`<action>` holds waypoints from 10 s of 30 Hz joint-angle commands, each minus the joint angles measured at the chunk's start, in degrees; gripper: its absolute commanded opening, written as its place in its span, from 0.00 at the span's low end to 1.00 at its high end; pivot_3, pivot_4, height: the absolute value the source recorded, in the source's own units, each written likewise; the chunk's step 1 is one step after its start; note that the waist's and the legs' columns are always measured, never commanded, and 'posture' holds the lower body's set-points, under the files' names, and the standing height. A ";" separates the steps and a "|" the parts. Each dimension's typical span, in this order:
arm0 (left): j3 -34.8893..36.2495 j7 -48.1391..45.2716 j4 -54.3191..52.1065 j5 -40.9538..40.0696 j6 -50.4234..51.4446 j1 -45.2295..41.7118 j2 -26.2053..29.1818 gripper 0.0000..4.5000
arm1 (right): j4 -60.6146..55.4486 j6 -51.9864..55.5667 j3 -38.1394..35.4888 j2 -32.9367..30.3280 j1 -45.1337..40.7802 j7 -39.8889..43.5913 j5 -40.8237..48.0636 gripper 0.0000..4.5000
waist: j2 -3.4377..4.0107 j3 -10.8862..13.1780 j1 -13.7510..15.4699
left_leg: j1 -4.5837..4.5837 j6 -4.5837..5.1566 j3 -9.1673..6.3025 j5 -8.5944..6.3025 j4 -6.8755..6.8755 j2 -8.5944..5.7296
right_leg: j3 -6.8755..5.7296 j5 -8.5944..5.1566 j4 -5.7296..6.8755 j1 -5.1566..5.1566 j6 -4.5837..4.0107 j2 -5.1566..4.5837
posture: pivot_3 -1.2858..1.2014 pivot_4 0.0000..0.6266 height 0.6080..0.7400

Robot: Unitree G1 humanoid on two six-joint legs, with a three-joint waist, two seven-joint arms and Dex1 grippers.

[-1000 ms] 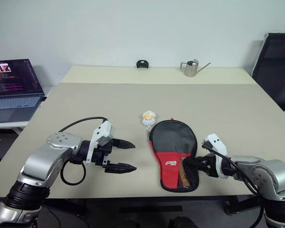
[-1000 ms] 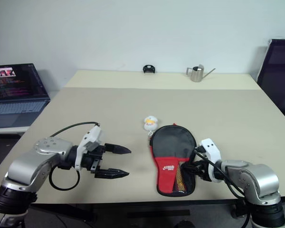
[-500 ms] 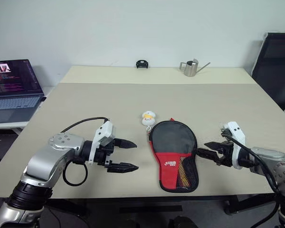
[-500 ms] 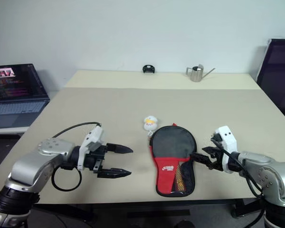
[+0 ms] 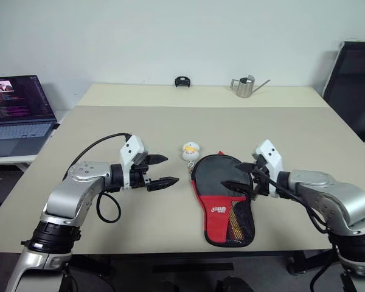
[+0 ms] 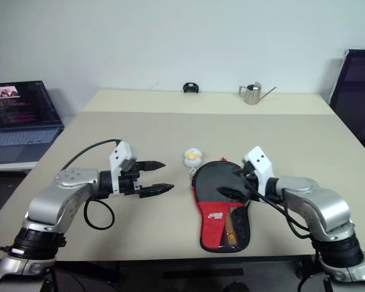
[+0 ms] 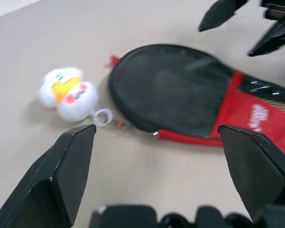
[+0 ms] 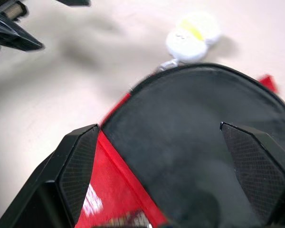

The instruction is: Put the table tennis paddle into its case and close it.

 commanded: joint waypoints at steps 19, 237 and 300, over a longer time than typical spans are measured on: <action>-4.40 10.13 16.65 10.18 -1.51 -14.83 -8.33 1.00 | 12.46 -10.28 5.54 6.42 -0.88 2.01 -8.18 0.99 | 0.01 0.00 0.18 | -0.02 -0.01 0.00 0.01 0.03 -0.05 | -0.03 0.00 0.02 -0.01 0.00 -0.02 | 0.52 0.24 1.00; -8.50 -4.82 3.33 8.79 -4.58 -7.24 -18.59 0.90 | -8.99 -0.38 -14.34 -15.39 16.28 12.81 5.63 1.00 | 0.40 -0.46 1.76 | 0.27 -0.04 -0.78 -0.02 -0.67 -0.20 | -0.86 -0.06 -1.17 0.95 0.17 -0.25 | 0.52 0.24 1.00; -15.33 1.41 23.50 18.73 -16.89 -9.49 -28.60 0.90 | 94.83 -51.35 -3.49 30.02 -44.00 -23.02 -29.41 1.00 | 0.74 -0.36 -0.20 | 0.01 -0.34 -1.10 0.23 -0.11 -0.34 | -1.18 -0.05 -0.68 0.79 0.12 -0.32 | 0.52 0.24 1.00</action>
